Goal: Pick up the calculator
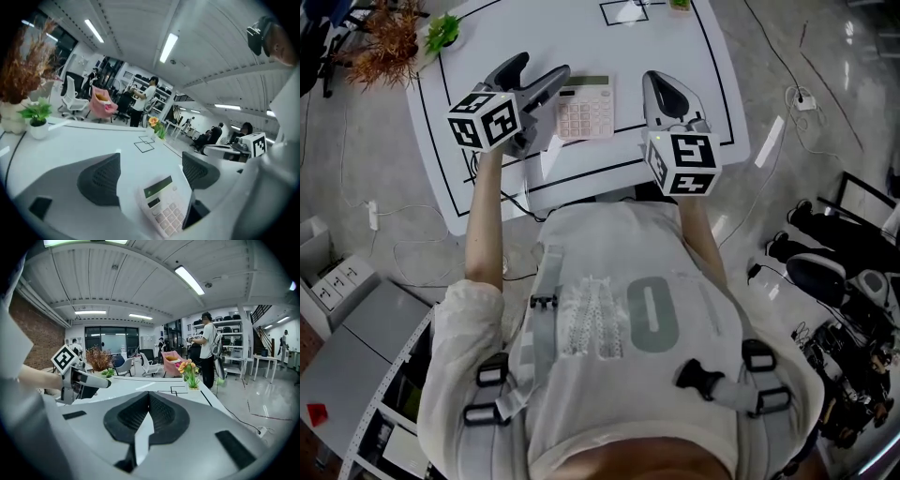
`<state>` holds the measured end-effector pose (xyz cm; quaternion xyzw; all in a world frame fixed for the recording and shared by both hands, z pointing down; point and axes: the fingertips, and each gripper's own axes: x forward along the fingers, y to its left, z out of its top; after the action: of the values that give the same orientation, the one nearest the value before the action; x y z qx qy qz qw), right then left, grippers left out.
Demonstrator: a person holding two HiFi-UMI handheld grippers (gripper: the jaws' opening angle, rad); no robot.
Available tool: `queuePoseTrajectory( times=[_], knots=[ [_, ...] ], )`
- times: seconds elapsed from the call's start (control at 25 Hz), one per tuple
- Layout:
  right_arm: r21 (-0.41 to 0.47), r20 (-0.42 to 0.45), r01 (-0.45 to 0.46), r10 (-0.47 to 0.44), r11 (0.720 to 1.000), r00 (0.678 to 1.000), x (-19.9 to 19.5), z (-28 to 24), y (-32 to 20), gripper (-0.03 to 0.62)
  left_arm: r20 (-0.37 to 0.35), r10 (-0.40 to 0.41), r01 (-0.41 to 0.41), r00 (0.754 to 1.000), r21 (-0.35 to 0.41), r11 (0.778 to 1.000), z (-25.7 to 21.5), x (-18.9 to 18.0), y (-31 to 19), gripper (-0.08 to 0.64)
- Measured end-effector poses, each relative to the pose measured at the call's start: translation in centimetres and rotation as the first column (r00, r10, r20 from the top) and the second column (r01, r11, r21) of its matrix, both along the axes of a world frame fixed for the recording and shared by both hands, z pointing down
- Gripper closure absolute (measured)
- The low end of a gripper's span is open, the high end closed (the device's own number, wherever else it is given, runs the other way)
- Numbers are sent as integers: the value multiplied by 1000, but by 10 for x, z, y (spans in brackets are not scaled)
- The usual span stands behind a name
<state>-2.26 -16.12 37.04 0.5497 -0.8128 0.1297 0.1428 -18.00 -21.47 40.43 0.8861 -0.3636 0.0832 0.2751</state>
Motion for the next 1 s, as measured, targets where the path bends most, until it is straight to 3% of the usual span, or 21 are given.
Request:
queuePoseTrajectory(
  times=[0.12, 0.24, 0.36, 0.48, 0.72, 0.8, 1.0],
  knots=[
    [-26, -6, -7, 7, 1000, 1000, 3, 8, -2, 584, -59, 68, -74, 996, -114, 991, 21, 3, -6, 155],
    [-53, -10, -16, 15, 998, 1000, 5, 14, -2, 584, -164, 149, -184, 975, -230, 956, 35, 13, -4, 155],
    [-78, -8, -22, 21, 997, 1000, 6, 21, -3, 584, -195, 227, -282, 954, -328, 902, 50, 21, 3, 155],
    [-98, -5, -26, 26, 995, 1000, 6, 27, -8, 584, -220, 299, -367, 928, -414, 833, 59, 28, 9, 155],
    [-129, -2, -43, 43, 991, 999, 10, 36, -17, 584, -267, 372, -458, 889, -524, 718, 73, 36, 19, 155],
    [-137, -3, -47, 47, 989, 999, 13, 38, -20, 584, -271, 393, -477, 878, -548, 687, 78, 39, 25, 156],
    [-155, -7, -39, 38, 987, 999, 13, 44, -28, 584, -315, 408, -514, 857, -576, 636, 82, 43, 30, 156]
  ],
)
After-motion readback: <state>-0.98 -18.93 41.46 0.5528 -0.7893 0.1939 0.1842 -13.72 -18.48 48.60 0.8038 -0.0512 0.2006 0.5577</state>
